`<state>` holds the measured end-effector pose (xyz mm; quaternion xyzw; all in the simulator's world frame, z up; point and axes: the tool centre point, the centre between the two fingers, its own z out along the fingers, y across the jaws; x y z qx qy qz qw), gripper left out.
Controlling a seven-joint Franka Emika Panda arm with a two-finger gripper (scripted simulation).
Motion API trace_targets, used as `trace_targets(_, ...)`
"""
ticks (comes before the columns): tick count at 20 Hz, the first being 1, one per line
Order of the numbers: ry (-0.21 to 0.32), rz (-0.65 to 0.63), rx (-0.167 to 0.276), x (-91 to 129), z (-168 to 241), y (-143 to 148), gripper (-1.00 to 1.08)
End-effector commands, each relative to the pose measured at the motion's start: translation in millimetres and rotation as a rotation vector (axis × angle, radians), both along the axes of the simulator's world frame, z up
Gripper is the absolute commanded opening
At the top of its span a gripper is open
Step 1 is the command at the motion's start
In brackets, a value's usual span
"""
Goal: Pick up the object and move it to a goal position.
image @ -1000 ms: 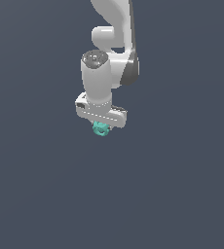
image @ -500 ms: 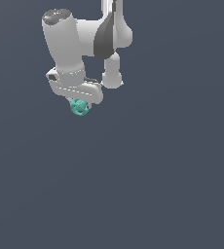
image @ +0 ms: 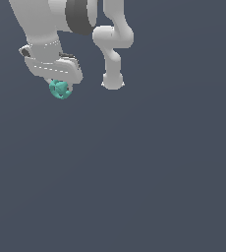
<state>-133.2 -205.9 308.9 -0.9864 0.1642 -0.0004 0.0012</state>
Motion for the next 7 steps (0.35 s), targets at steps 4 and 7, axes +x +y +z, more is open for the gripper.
trace_targets(4,0.001,0.002,-0.001,-9.8,16.9,-19.9,-1.0)
trace_targets(7,0.001,0.002,-0.002,-10.8,19.1,-22.5,-1.0)
